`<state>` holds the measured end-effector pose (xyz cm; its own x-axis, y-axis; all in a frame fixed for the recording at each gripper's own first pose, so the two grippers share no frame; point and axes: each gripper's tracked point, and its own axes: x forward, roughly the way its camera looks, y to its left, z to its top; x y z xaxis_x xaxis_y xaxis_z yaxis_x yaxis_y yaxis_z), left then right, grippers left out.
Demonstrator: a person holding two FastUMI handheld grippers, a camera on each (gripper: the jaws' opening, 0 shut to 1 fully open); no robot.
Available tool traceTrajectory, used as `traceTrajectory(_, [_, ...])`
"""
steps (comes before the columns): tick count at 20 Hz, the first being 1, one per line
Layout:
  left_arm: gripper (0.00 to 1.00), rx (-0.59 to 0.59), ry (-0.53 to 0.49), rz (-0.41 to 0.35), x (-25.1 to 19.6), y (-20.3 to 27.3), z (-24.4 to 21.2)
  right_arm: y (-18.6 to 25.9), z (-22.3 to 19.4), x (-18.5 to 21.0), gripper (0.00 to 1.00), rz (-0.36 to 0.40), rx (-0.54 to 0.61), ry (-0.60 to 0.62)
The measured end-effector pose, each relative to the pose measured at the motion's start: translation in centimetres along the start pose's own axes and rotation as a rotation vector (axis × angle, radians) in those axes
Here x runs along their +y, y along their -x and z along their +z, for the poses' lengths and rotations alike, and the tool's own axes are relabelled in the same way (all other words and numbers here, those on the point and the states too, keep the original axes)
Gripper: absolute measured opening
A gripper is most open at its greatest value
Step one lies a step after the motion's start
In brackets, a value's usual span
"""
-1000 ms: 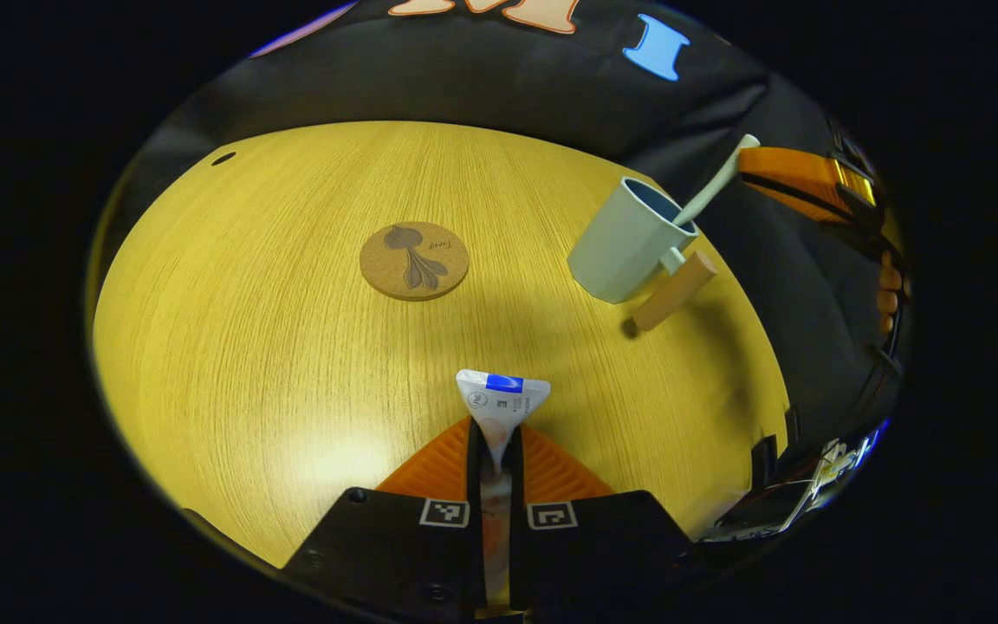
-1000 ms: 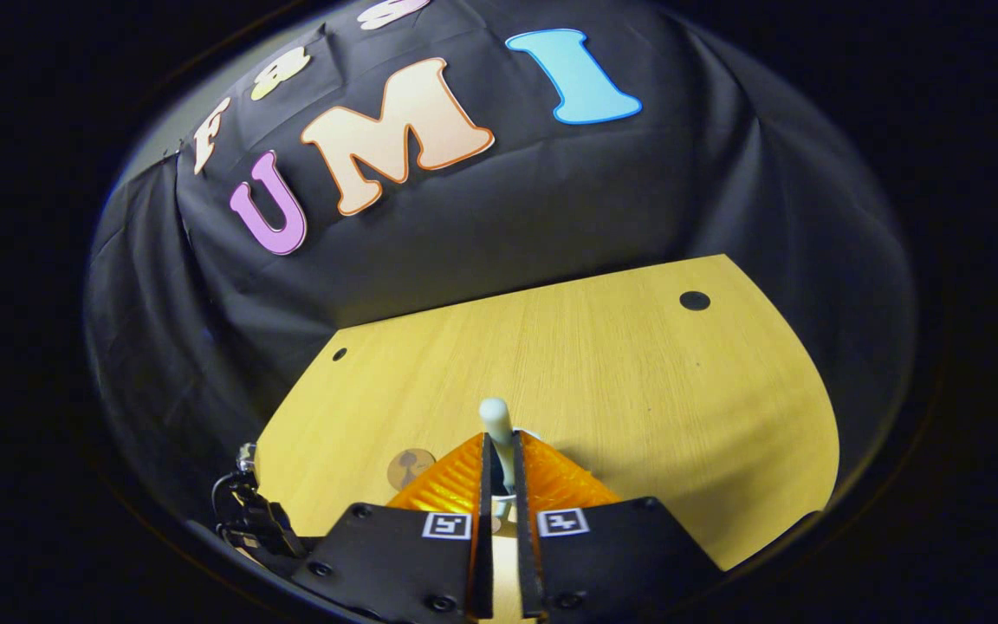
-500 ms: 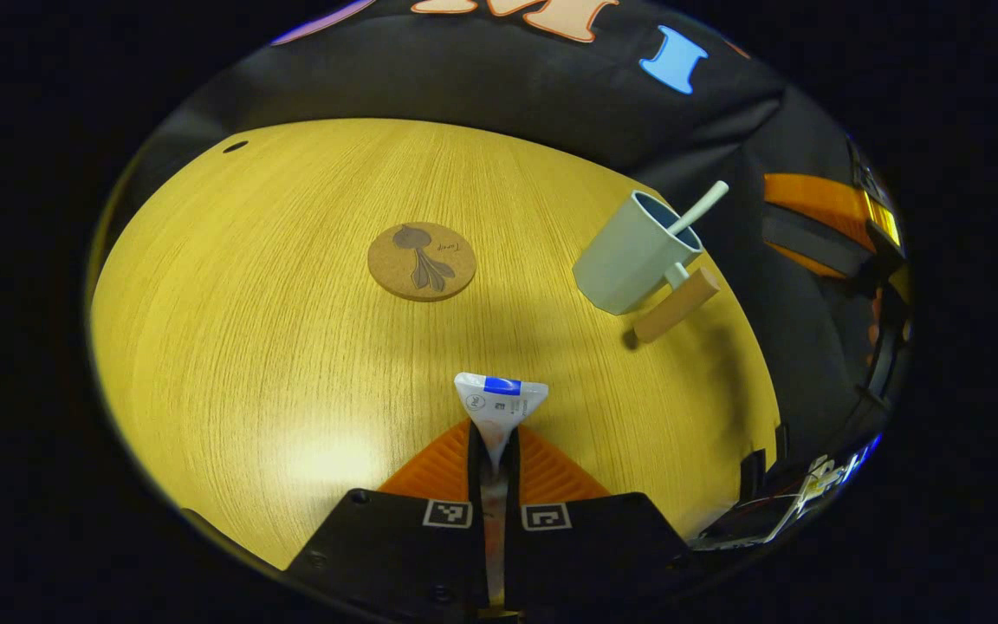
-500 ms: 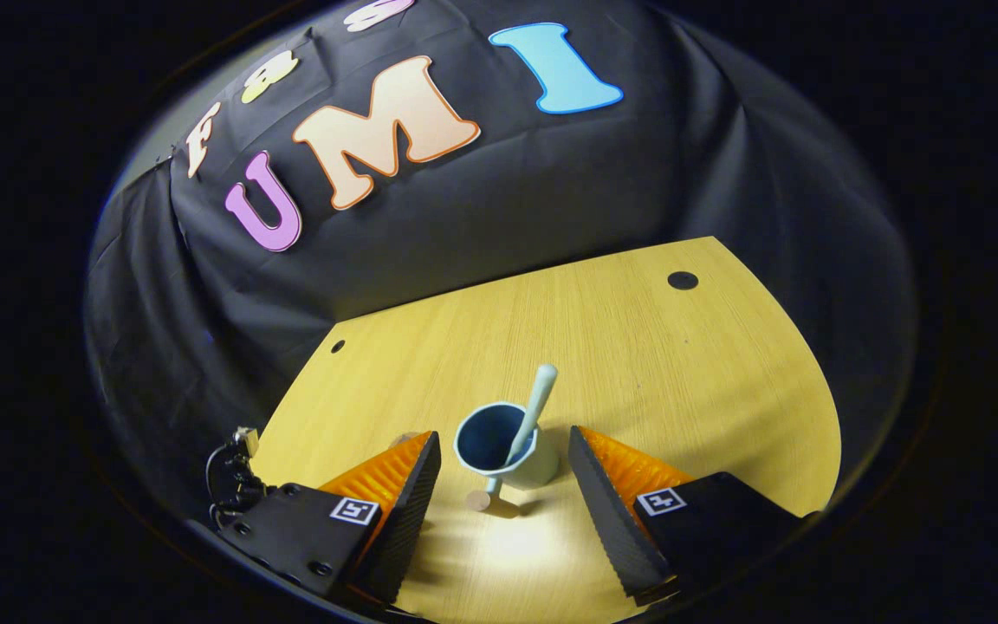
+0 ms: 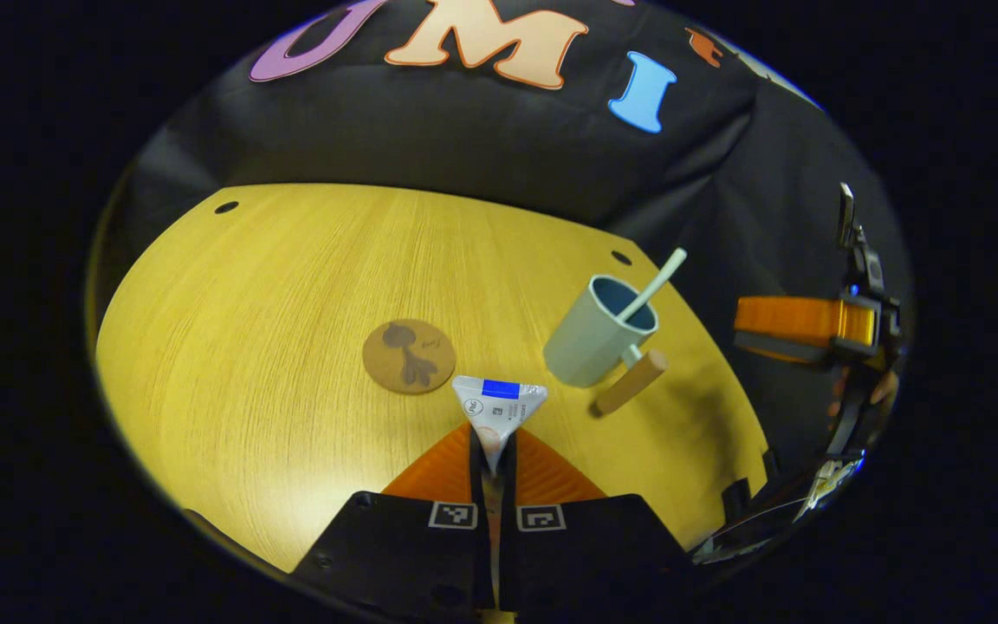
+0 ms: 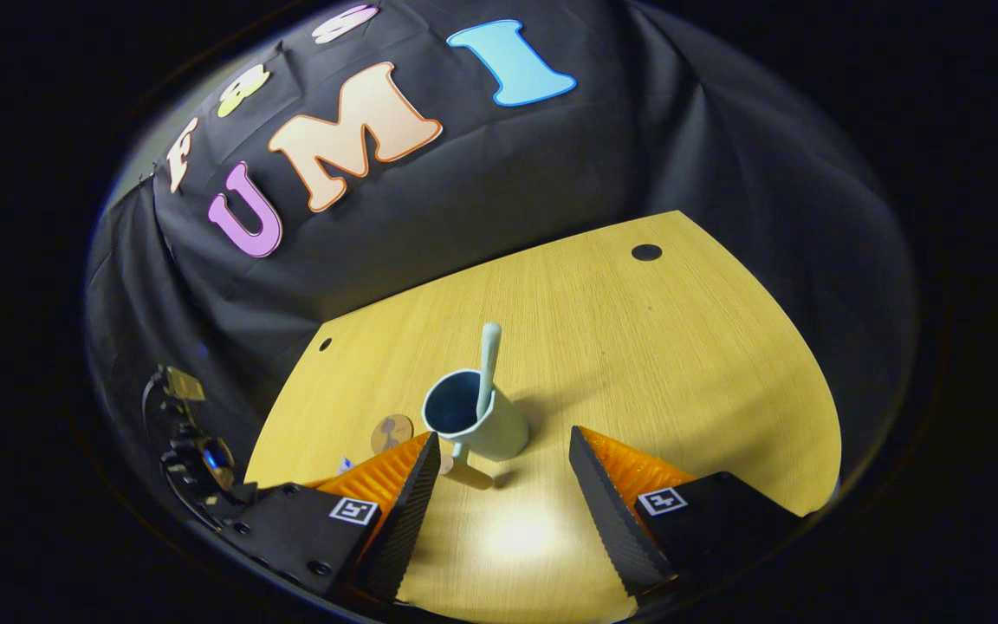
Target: Put the toothbrush and toothpaste on the desktop into the cup, then pick up the cup and place it on the coaster on the desktop.
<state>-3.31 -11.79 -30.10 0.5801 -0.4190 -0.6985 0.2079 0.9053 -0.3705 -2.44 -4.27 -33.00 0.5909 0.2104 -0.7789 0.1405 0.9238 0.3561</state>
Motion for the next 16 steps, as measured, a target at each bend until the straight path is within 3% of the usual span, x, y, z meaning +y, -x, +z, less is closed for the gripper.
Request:
traceTrajectory(9, [0.02,-0.248,-0.025,-0.201,-7.2,-1.0,11.5,2.5,-2.3,-1.3,0.93,-0.012,0.014,-0.033])
traceTrajectory(16, [0.02,-0.351,-0.073,-0.28,-11.7,-5.1,17.8,4.4,-3.9,-3.6,0.93,-0.067,0.029,-0.071])
